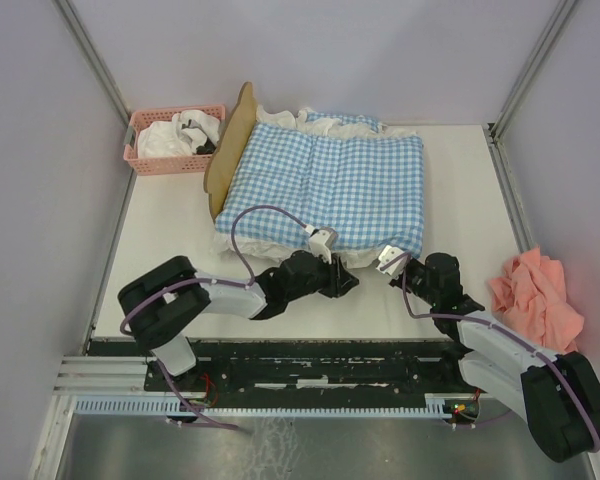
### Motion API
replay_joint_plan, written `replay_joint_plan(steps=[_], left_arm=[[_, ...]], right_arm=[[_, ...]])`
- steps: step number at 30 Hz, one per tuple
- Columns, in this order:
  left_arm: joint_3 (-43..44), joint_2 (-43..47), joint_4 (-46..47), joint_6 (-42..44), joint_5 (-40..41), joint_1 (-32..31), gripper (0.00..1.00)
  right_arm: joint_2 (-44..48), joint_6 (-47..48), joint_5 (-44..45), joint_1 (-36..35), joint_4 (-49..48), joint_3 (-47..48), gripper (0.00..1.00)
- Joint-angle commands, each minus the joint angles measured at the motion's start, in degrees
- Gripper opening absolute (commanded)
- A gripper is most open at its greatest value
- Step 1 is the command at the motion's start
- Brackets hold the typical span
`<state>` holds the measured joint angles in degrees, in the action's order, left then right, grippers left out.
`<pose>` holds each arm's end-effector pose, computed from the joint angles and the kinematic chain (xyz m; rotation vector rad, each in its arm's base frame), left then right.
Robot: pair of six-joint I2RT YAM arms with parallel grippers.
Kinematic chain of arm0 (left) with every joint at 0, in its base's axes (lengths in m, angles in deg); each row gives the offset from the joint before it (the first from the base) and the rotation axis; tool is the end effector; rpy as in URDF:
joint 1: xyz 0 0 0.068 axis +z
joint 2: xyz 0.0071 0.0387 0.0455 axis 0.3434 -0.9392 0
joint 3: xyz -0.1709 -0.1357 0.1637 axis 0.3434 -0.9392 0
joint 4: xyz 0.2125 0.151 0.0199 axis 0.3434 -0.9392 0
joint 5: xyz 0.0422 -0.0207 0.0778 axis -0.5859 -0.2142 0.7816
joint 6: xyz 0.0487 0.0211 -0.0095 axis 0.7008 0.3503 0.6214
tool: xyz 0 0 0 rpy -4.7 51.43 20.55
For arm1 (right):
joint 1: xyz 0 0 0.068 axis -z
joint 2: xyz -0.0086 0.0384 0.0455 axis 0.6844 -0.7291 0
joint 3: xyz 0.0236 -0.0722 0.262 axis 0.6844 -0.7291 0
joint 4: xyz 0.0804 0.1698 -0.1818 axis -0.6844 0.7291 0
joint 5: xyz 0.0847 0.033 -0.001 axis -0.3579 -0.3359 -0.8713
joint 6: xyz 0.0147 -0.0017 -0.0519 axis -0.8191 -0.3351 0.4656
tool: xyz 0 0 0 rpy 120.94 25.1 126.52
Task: Set up the pet bed
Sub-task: Tie the ropes to the bed frame.
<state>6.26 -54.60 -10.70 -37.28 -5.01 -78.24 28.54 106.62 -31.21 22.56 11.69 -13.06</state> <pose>0.1679 -0.2702 0.1643 0.3836 2.0569 -1.0719 0.1672 0.0713 0.1527 -1.0610 1.7029 0.0628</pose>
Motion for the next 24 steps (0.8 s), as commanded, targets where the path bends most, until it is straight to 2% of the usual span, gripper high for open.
replay_joint_plan(steps=[1,10,12,18,24], left_arm=[[7.3,-5.2,10.3,-5.5,1.5,0.0,0.34],[13.3,-9.8,7.2,-26.1,8.3,-1.9,0.39],[15.6,-11.0,6.5,-25.6,9.1,-2.2,0.39],[19.2,-15.2,6.5,-23.8,8.0,-2.3,0.29],[19.6,-18.4,6.5,-24.6,9.5,-2.3,0.28]], right_arm=[[-0.5,1.1,-1.0,0.2,-1.7,1.4,0.02],[-0.3,1.8,-1.5,0.2,-1.6,1.2,0.02],[0.1,1.9,-1.7,0.2,-1.4,1.2,0.02],[1.2,1.8,-1.4,0.2,-1.1,0.9,0.02],[0.8,2.1,-1.7,0.2,-0.7,1.2,0.02]])
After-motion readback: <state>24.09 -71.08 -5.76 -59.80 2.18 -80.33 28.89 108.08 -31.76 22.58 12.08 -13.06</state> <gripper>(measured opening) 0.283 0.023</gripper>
